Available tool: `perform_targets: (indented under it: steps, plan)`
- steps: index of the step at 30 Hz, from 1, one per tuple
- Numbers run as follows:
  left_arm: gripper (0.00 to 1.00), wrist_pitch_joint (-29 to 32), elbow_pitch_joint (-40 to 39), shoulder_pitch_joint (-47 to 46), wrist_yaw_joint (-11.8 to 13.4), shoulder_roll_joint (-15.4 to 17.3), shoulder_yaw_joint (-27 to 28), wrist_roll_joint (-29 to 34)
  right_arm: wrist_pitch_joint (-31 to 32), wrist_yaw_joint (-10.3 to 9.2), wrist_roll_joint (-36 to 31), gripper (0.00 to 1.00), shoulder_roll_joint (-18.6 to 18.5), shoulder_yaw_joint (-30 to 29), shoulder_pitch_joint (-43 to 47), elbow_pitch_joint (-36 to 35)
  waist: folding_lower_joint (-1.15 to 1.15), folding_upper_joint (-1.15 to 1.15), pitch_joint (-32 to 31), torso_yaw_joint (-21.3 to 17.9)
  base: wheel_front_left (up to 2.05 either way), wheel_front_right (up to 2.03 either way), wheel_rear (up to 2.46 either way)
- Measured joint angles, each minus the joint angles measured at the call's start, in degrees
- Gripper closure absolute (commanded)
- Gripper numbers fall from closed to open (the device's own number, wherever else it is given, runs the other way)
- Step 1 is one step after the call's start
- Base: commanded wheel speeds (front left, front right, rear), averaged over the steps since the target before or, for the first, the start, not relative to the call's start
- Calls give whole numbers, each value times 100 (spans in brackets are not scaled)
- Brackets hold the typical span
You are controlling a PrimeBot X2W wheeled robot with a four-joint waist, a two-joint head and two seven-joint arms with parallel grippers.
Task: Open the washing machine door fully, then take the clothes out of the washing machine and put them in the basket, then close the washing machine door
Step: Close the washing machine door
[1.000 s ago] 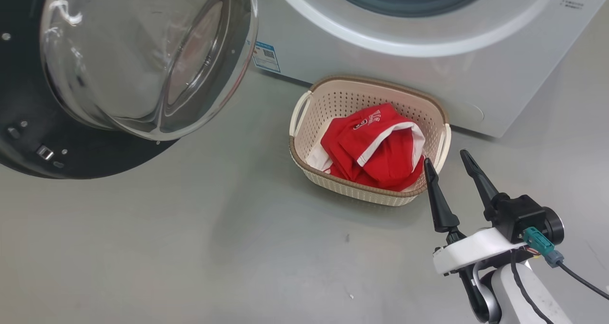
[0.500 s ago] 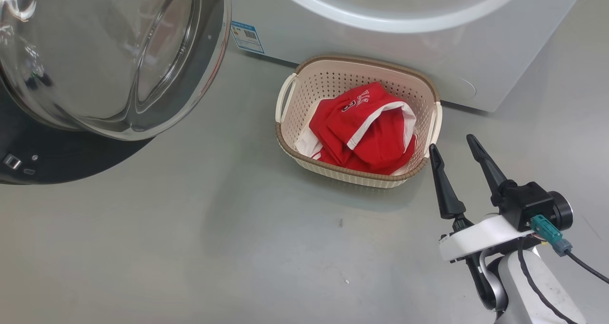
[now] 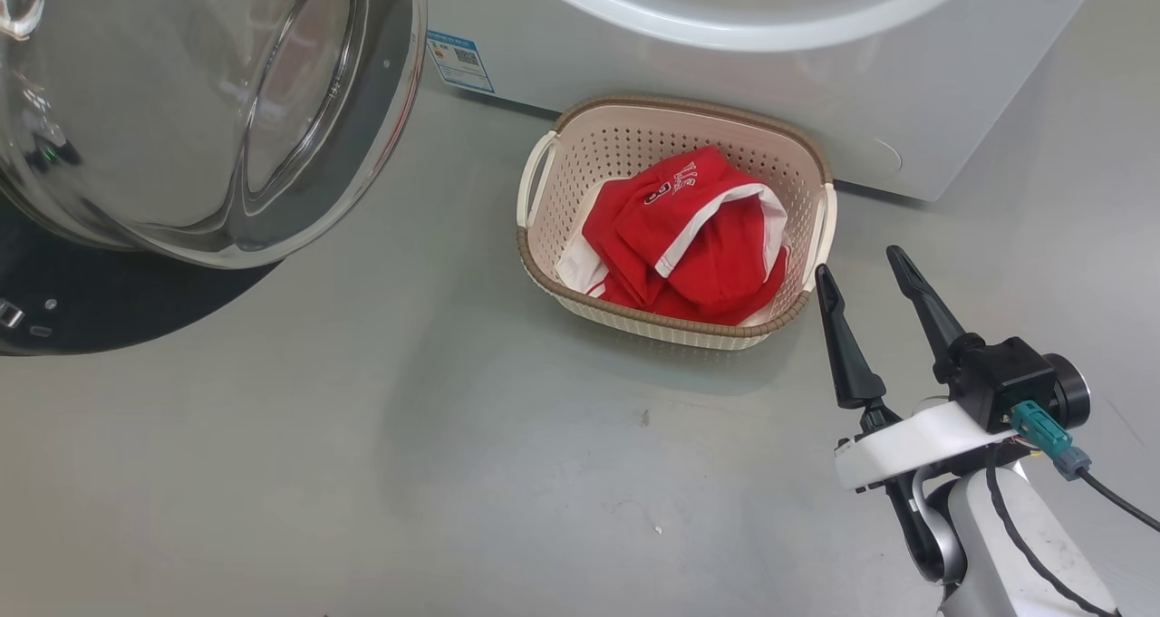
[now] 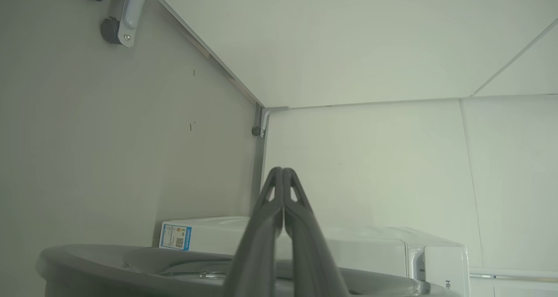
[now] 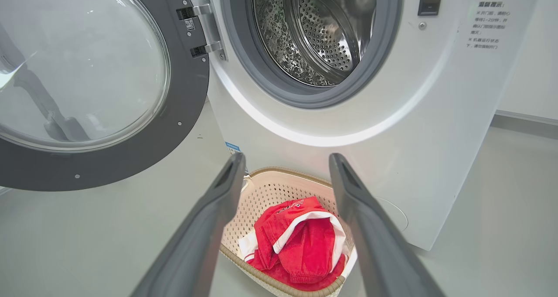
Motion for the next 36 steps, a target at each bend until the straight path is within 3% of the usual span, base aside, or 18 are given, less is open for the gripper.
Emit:
perform_targets:
  steps: [13,25,36]
  plan:
    - [100,1038,472,-41,1,43,-509,-32,0,0,1,0,23,-7,-19,44,0,0,-69,-10,0,0,0]
    - [100,1880,510,-49,1,153,-866,-56,0,1,10,0,62,-5,-59,100,0,0,-137,-20,0,0,0]
    - [100,2747,365,61,-15,21,-1181,-220,0,1,31,0,152,-13,-85,219,0,0,-368,-53,0,0,0]
